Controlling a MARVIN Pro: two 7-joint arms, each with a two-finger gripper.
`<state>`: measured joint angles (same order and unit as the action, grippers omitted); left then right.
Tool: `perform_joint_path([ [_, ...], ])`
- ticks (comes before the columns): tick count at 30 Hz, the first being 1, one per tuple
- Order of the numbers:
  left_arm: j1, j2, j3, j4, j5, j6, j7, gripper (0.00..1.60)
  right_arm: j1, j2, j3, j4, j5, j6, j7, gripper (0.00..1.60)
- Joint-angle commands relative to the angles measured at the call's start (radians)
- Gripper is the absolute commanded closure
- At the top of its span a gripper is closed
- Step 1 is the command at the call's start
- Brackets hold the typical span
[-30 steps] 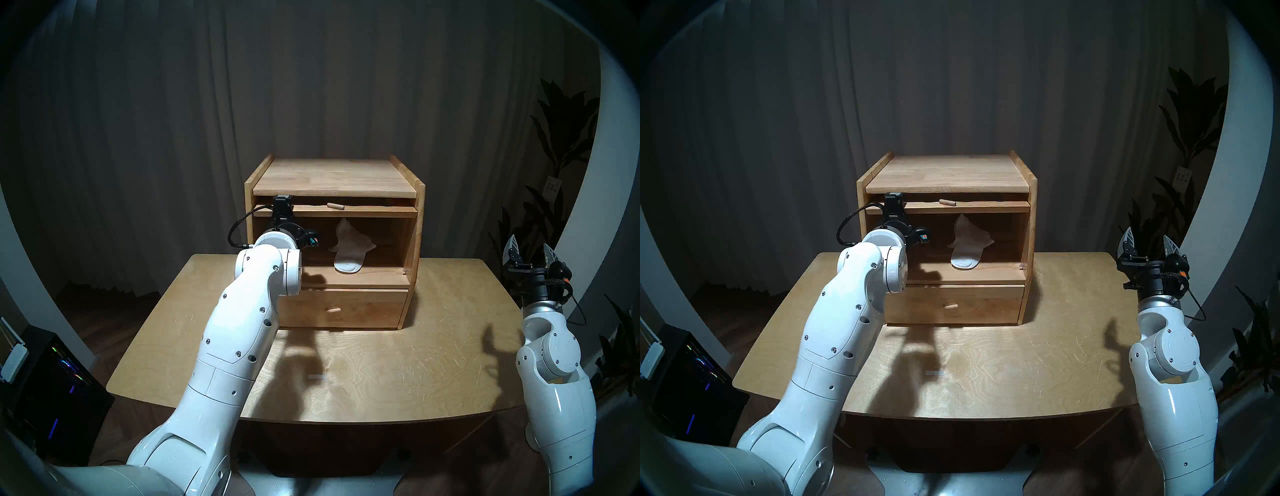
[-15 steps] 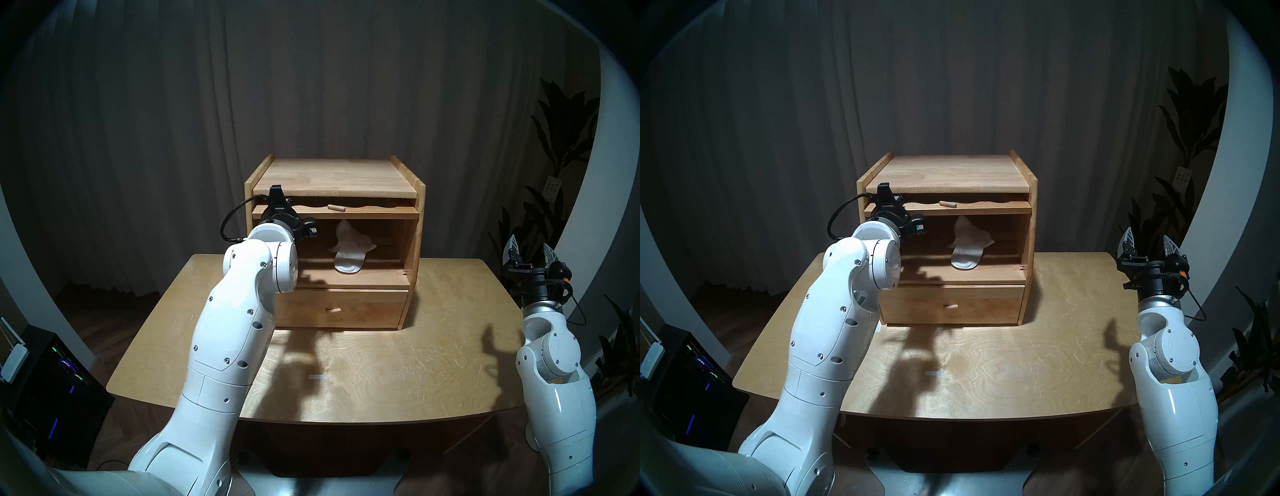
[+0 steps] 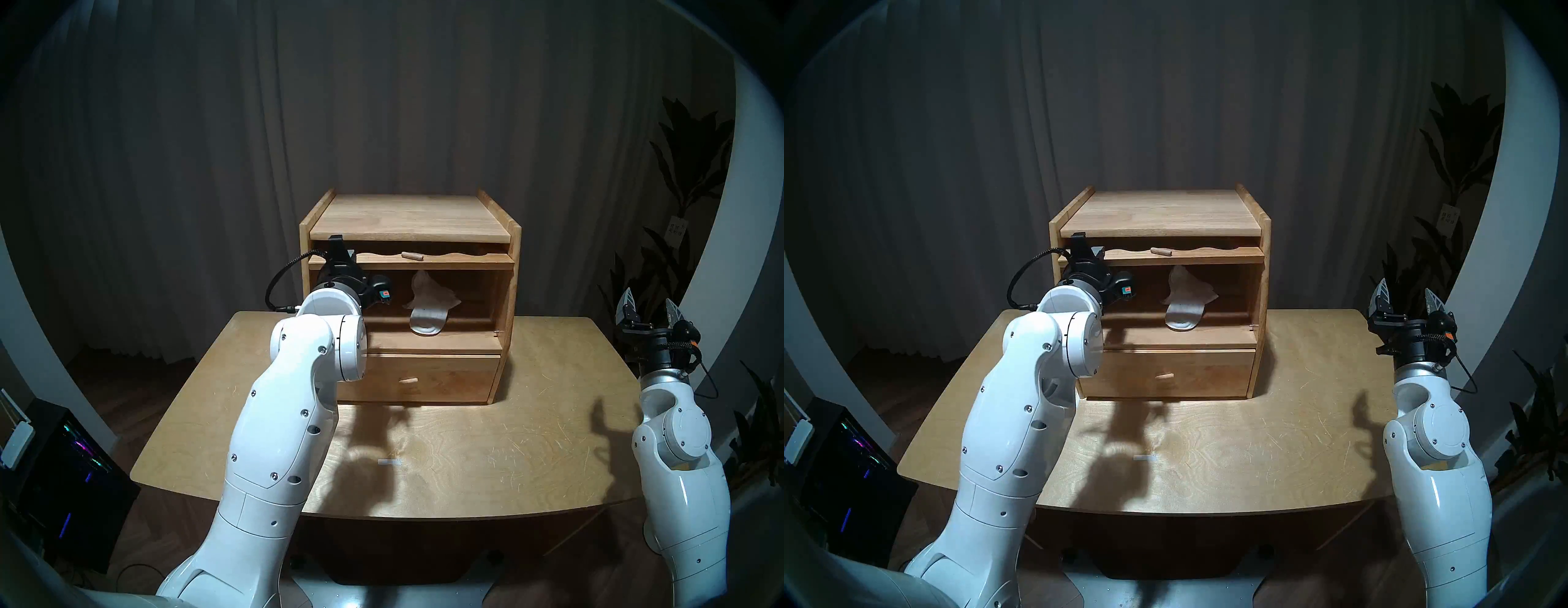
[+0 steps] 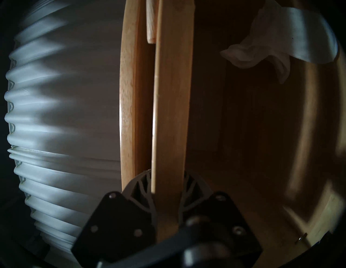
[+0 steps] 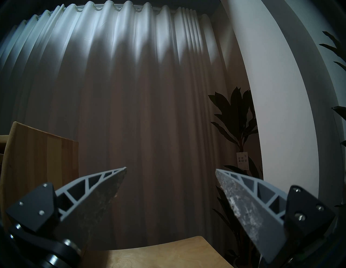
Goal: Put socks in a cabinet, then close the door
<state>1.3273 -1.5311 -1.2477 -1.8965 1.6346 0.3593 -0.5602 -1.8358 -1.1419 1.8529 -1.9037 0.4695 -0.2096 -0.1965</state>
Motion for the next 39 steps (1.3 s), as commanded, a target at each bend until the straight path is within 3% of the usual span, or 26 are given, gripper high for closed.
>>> perform_joint_path([
  [1,0.032,0.003,-0.005,0.002,0.097,0.086,-0.025,1.60,0.002,0.000,0.004,-0.022,0.002,-0.002,-0.001,0.00],
  [12,0.143,0.012,0.066,-0.099,0.195,0.118,-0.049,1.60,0.002,0.000,0.004,-0.021,0.002,-0.002,-0.001,0.00],
  [20,0.190,0.029,0.091,-0.148,0.222,0.123,-0.071,1.60,0.002,0.000,0.004,-0.021,0.002,-0.002,-0.001,0.00],
  [29,0.210,0.046,0.029,-0.174,0.234,0.162,-0.068,1.60,0.002,0.000,0.004,-0.021,0.002,-0.002,-0.001,0.00],
  [39,0.166,0.038,-0.070,-0.112,0.155,0.174,0.015,1.60,0.003,0.000,0.004,-0.021,0.001,-0.003,0.000,0.00],
])
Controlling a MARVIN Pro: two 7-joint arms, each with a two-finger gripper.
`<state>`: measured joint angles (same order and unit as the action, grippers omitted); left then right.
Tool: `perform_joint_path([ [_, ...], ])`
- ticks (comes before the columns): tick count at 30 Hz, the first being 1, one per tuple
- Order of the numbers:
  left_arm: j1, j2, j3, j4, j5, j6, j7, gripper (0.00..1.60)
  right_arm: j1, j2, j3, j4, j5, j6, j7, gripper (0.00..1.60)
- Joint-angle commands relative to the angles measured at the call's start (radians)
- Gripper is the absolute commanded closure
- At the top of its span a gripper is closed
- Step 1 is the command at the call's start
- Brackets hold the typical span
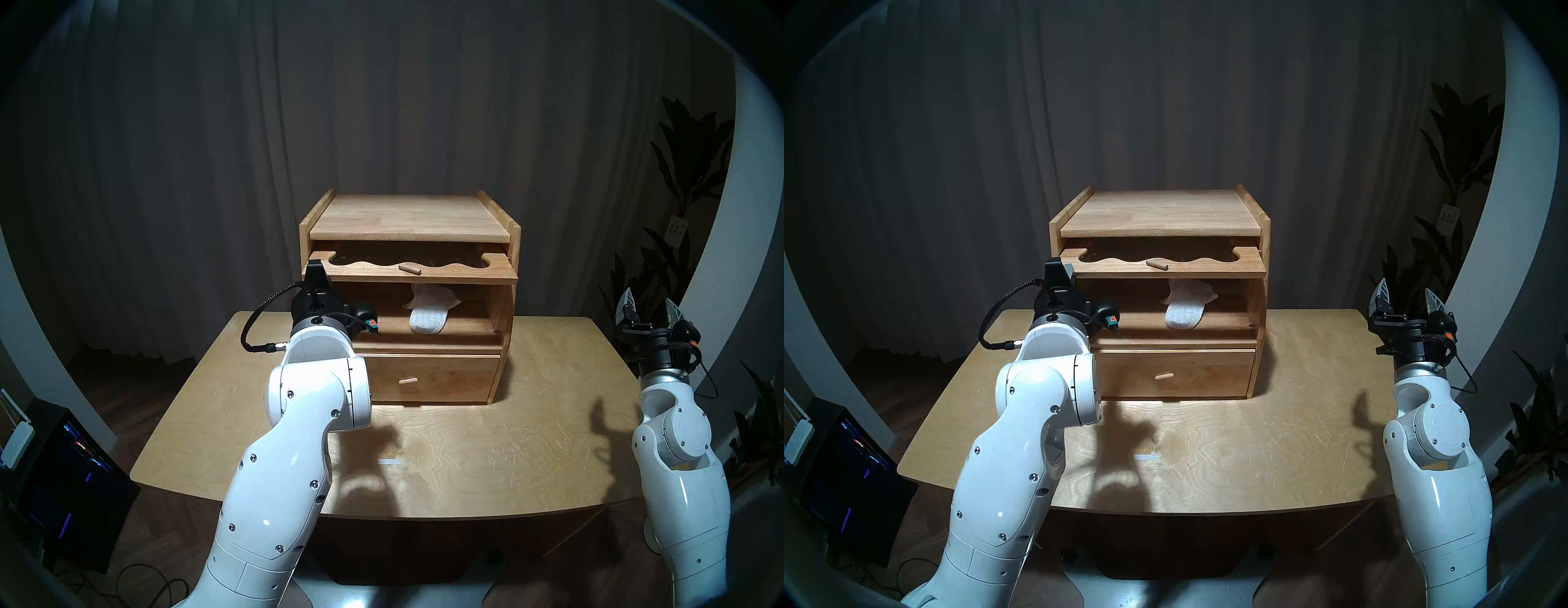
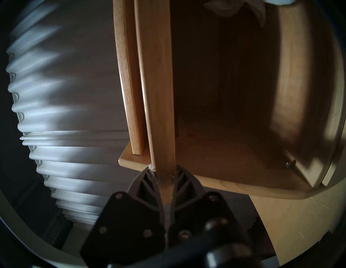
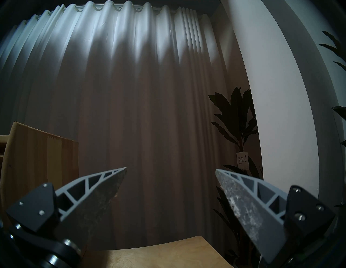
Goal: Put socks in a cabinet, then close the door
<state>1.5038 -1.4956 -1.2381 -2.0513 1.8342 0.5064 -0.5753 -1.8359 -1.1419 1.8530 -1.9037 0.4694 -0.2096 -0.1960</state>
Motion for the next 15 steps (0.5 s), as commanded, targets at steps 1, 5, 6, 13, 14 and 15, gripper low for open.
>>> perform_joint_path([
  [1,-0.004,0.003,-0.083,0.041,-0.052,0.028,0.043,1.60,0.003,0.000,0.004,-0.021,0.002,-0.002,-0.001,0.00],
  [5,0.046,0.013,-0.080,-0.006,-0.094,0.008,0.063,1.60,0.002,0.000,0.004,-0.022,0.002,-0.002,-0.001,0.00],
  [6,0.063,0.007,-0.076,-0.023,-0.128,-0.002,0.071,1.60,0.002,0.000,0.004,-0.022,0.002,-0.002,-0.001,0.00],
  [13,0.114,0.022,-0.027,-0.042,-0.109,-0.002,0.055,1.60,0.002,0.000,0.004,-0.022,0.002,-0.002,-0.001,0.00],
  [14,0.121,0.028,-0.028,-0.044,-0.099,0.004,0.063,1.60,0.002,0.000,0.004,-0.022,0.002,-0.002,-0.001,0.00],
  [15,0.128,0.024,-0.040,-0.054,-0.108,0.016,0.073,1.60,0.002,0.000,0.004,-0.022,0.002,-0.002,-0.001,0.00],
])
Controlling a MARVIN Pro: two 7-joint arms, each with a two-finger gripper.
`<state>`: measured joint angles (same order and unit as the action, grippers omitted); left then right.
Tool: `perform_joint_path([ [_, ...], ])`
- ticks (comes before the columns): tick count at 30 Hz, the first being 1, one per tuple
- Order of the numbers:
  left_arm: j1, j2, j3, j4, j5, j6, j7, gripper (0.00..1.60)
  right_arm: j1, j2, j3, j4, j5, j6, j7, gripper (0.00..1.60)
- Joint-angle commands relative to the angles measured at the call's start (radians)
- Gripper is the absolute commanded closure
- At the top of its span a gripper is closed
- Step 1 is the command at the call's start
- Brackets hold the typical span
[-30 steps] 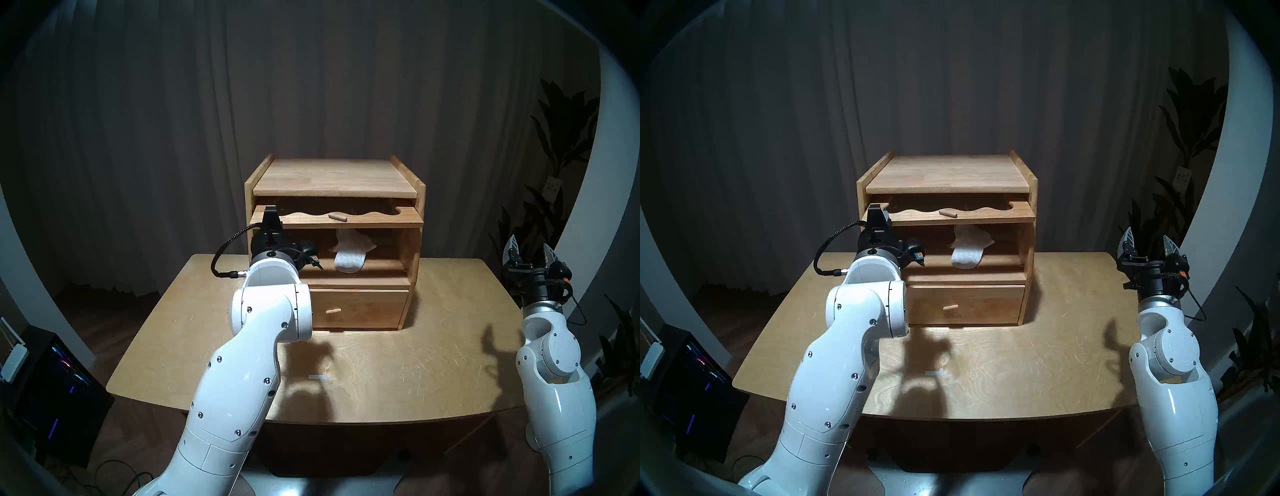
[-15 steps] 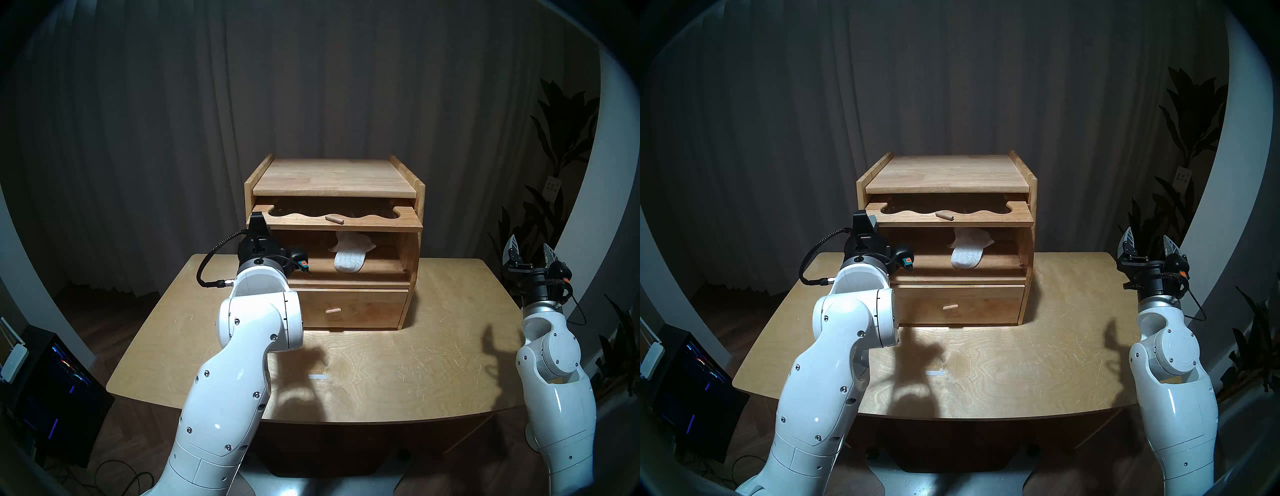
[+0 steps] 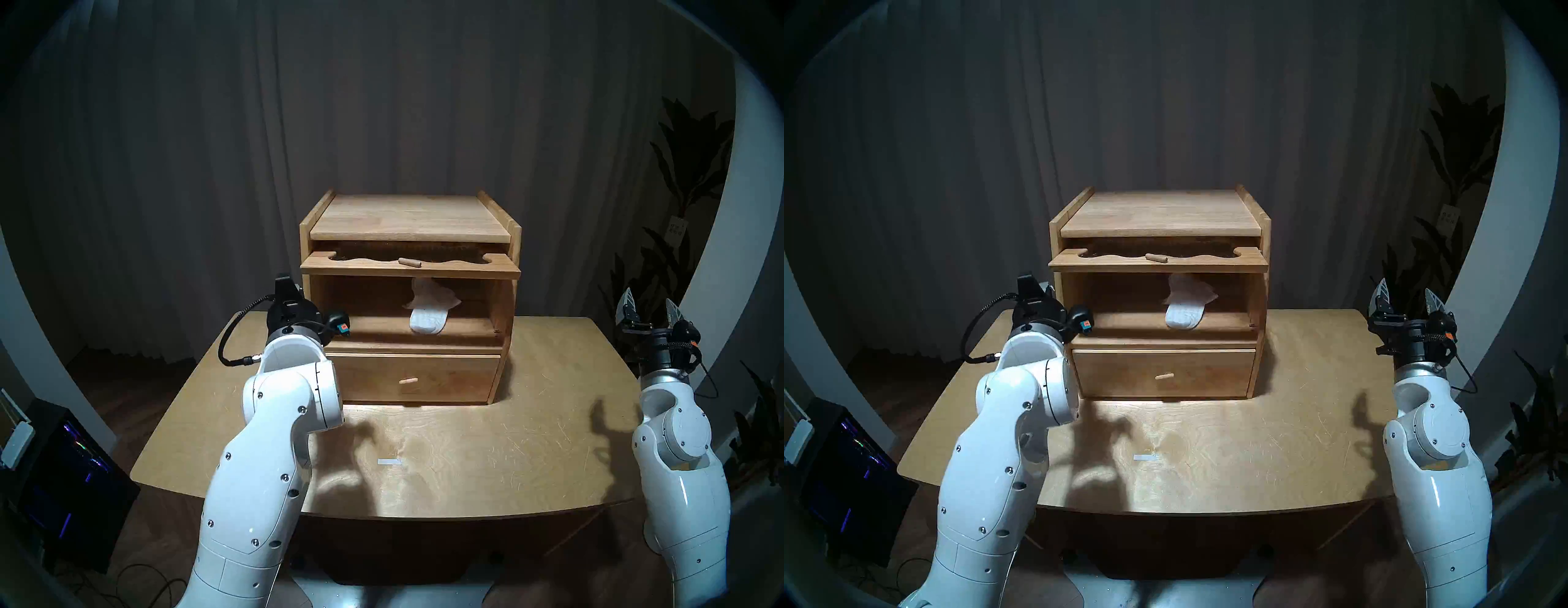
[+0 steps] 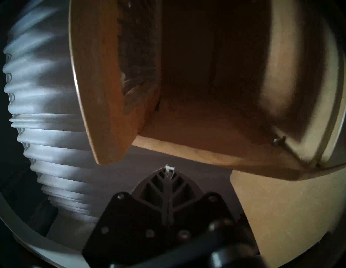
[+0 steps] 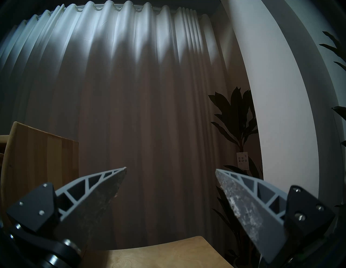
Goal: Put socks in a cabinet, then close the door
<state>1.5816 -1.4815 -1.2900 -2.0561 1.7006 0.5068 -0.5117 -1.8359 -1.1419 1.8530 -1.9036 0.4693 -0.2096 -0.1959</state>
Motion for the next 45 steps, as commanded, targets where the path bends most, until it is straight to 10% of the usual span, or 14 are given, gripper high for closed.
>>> perform_joint_path([
  [1,0.053,0.026,0.010,-0.058,0.047,0.015,-0.005,1.60,0.002,0.000,0.004,-0.022,0.002,-0.002,-0.001,0.00],
  [4,0.083,0.033,0.001,-0.125,0.038,0.021,0.023,1.42,0.003,0.000,0.004,-0.020,0.001,-0.003,-0.001,0.00],
  [5,0.078,0.023,0.010,-0.122,0.025,0.021,0.049,0.18,0.004,0.000,0.003,-0.020,0.001,-0.003,-0.001,0.00],
  [6,0.080,0.021,0.034,-0.139,0.011,0.004,0.059,0.00,0.004,0.001,0.003,-0.018,0.001,-0.004,0.000,0.00],
  [15,0.120,0.032,0.129,-0.259,0.005,-0.019,0.111,0.00,0.006,0.001,0.003,-0.016,0.000,-0.004,0.001,0.00],
  [21,0.136,0.099,0.099,-0.344,-0.058,-0.118,-0.013,0.00,0.003,0.000,0.004,-0.020,0.001,-0.003,0.000,0.00],
  [45,-0.142,-0.007,0.062,-0.112,-0.086,-0.277,-0.121,0.00,0.003,0.000,0.004,-0.021,0.001,-0.003,0.000,0.00],
])
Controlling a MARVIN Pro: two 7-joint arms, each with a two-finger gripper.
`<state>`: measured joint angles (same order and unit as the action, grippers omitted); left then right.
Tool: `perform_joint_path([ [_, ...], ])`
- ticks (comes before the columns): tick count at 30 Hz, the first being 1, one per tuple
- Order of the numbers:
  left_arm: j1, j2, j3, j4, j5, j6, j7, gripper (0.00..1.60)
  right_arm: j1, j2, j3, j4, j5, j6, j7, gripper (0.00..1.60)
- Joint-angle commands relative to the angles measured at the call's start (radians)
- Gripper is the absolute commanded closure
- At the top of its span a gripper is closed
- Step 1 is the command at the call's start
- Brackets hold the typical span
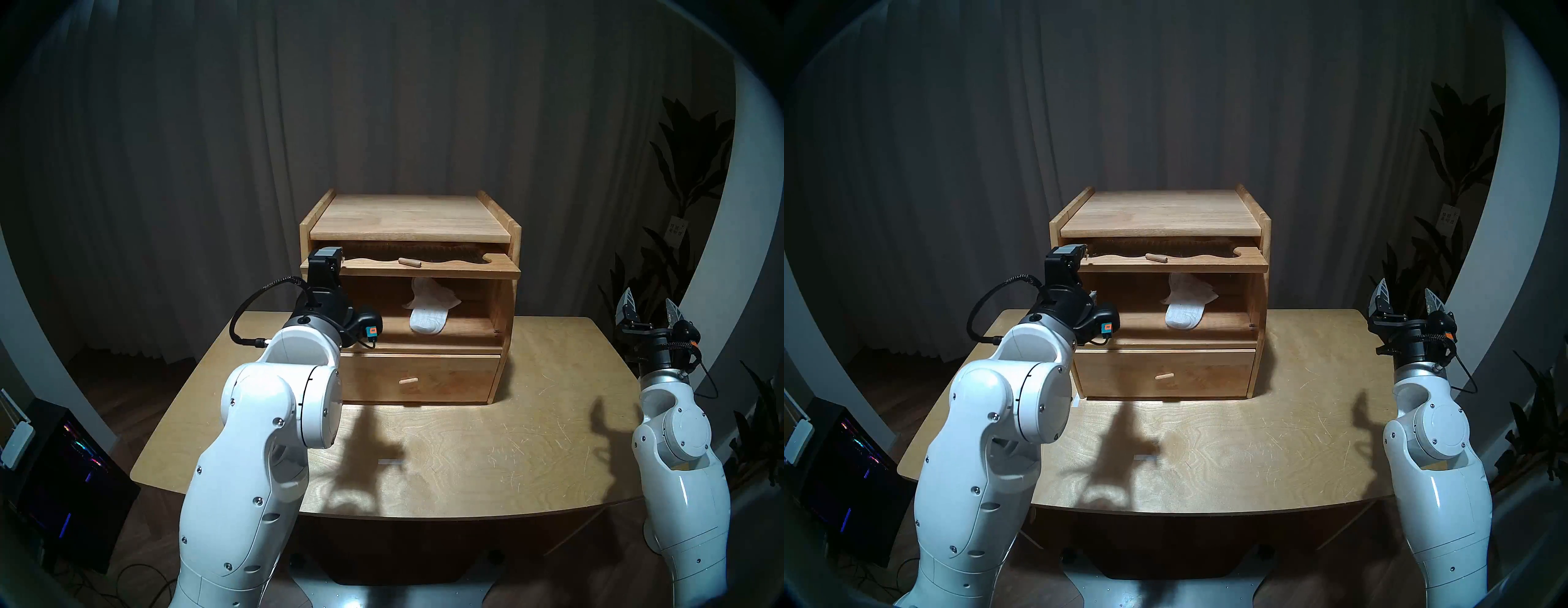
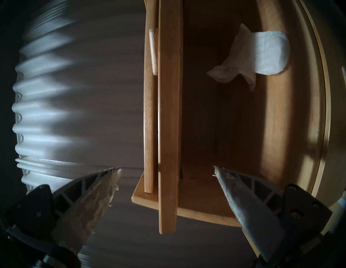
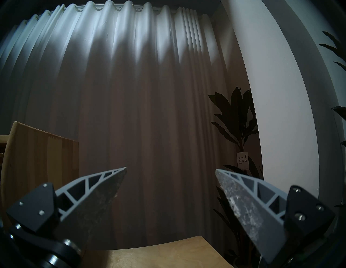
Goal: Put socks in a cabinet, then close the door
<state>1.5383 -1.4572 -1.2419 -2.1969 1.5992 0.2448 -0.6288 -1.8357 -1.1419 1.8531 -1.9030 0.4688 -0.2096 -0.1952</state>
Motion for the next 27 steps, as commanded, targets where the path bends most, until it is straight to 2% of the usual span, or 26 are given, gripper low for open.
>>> perform_joint_path([
  [1,-0.112,-0.028,0.016,0.036,0.013,-0.013,-0.011,0.00,0.003,0.000,0.004,-0.021,0.002,-0.003,-0.001,0.00],
  [3,-0.125,-0.031,0.017,0.046,0.013,-0.020,-0.020,0.00,0.003,0.000,0.004,-0.021,0.002,-0.003,-0.001,0.00],
  [6,-0.139,-0.040,0.019,0.074,0.013,-0.019,-0.029,0.26,0.003,0.000,0.004,-0.022,0.002,-0.002,-0.001,0.00],
  [8,-0.149,-0.045,0.015,0.095,0.019,-0.013,-0.031,0.26,0.003,0.000,0.004,-0.022,0.002,-0.002,-0.001,0.00],
  [10,-0.156,-0.047,0.011,0.108,0.019,-0.013,-0.028,0.65,0.002,0.000,0.004,-0.022,0.002,-0.002,-0.001,0.00],
  [11,-0.158,-0.050,0.010,0.112,0.021,-0.009,-0.027,0.98,0.002,0.000,0.004,-0.022,0.002,-0.002,-0.001,0.00],
  [12,-0.160,-0.051,0.013,0.116,0.035,-0.003,-0.019,1.15,0.003,0.000,0.004,-0.022,0.002,-0.002,-0.001,0.00],
  [13,-0.162,-0.052,0.012,0.117,0.032,-0.005,-0.021,1.48,0.003,0.000,0.004,-0.022,0.002,-0.002,-0.001,0.00],
  [14,-0.164,-0.052,0.012,0.119,0.033,-0.006,-0.021,1.56,0.002,0.000,0.004,-0.022,0.002,-0.002,-0.001,0.00],
  [15,-0.164,-0.051,0.014,0.120,0.038,-0.005,-0.019,1.60,0.002,0.000,0.004,-0.022,0.002,-0.002,-0.001,0.00],
  [20,-0.136,-0.053,0.030,0.098,0.039,-0.003,-0.010,1.60,0.002,0.000,0.004,-0.022,0.002,-0.002,-0.001,0.00],
  [27,-0.050,-0.055,0.059,0.042,0.030,0.018,0.002,1.60,0.002,0.000,0.004,-0.022,0.002,-0.002,-0.001,0.00],
])
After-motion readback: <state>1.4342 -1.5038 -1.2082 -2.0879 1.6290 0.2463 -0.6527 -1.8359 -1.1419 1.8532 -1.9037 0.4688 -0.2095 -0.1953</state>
